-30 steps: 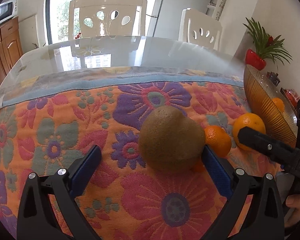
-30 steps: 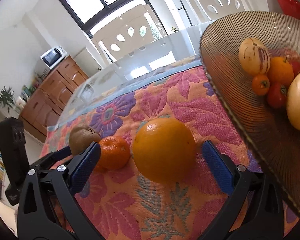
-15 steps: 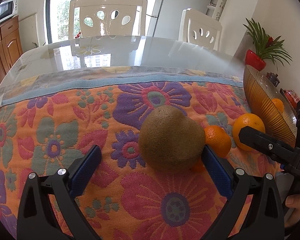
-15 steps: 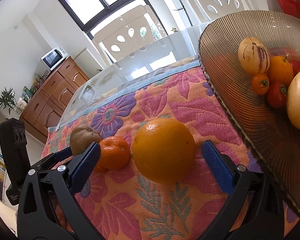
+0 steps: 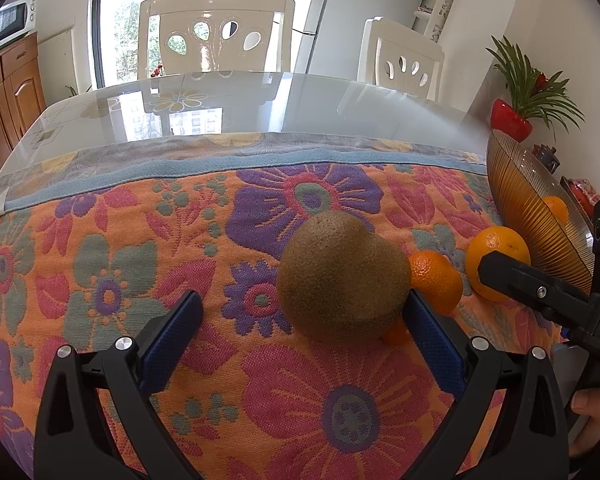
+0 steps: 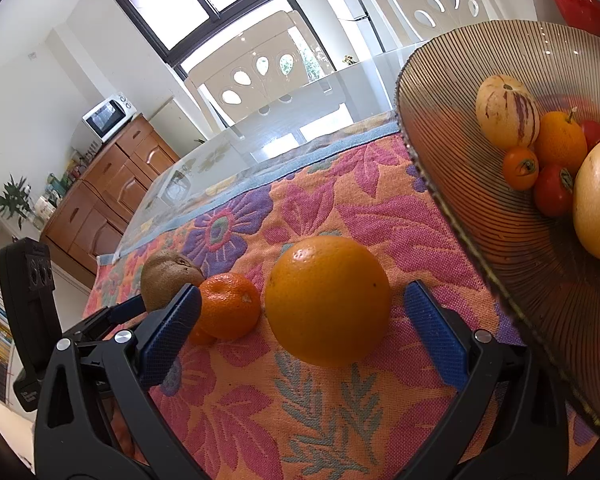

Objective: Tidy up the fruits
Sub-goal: 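Grasp the large orange with the right tool while the left tool grasps the kiwi, then lift the orange and kiwi into the glass bowl and open both tools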

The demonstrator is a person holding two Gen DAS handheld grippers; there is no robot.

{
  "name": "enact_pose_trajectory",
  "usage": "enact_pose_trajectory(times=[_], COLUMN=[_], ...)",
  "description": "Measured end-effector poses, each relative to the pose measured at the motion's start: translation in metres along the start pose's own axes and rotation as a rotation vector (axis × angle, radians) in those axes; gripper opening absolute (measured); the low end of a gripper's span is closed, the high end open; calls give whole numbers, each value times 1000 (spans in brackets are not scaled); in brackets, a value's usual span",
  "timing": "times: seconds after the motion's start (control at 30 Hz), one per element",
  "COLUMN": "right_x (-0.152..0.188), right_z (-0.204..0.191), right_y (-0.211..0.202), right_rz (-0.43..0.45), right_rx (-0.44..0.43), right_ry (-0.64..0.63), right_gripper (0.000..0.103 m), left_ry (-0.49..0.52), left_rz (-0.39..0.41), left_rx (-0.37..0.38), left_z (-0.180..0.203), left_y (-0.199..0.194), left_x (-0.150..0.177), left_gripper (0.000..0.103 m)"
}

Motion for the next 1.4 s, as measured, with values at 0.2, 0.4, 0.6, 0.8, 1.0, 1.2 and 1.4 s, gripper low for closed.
enact_pose_trajectory(times=[0.2,0.4,0.6,0.8,1.0,1.2,1.4], right_x=[-2,-4,-2,-3,-3,-3,-3], right_z=[-2,9,4,3,-4,-5,-4], right_y=[-1,-2,-2,-4,-7,-5,-3], right_rz=[14,12,15,21,38,28,19], right_rx=[46,32,26,8,-1,-7,-11], right_ry=[-19,29,6,10,-25,-35,-32], right_gripper=[90,56,55,55,55,55,55], left_ry=[28,131,125,139,138,138,138], left_rz=[11,57,68,73,72,71,71], left_rx=[-18,0,0,-15,-16,-15,-15], left_z=[4,26,25,25,24,24,24], left_y=[-3,-11,-13,-14,-14,-14,-14], left_x=[0,-1,-3,-3,-3,-3,-3], left_gripper=[98,62,60,60,60,60,60])
Point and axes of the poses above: each gripper's, at about its wrist camera, not at the fingertips, and y roughly the way its jaws point, z to its right, x to its underside, the point moved 7 cm from there along y, roughly the way its jaws point, and after that the axes turned 2 degrees about y, right-handed, at the moved point
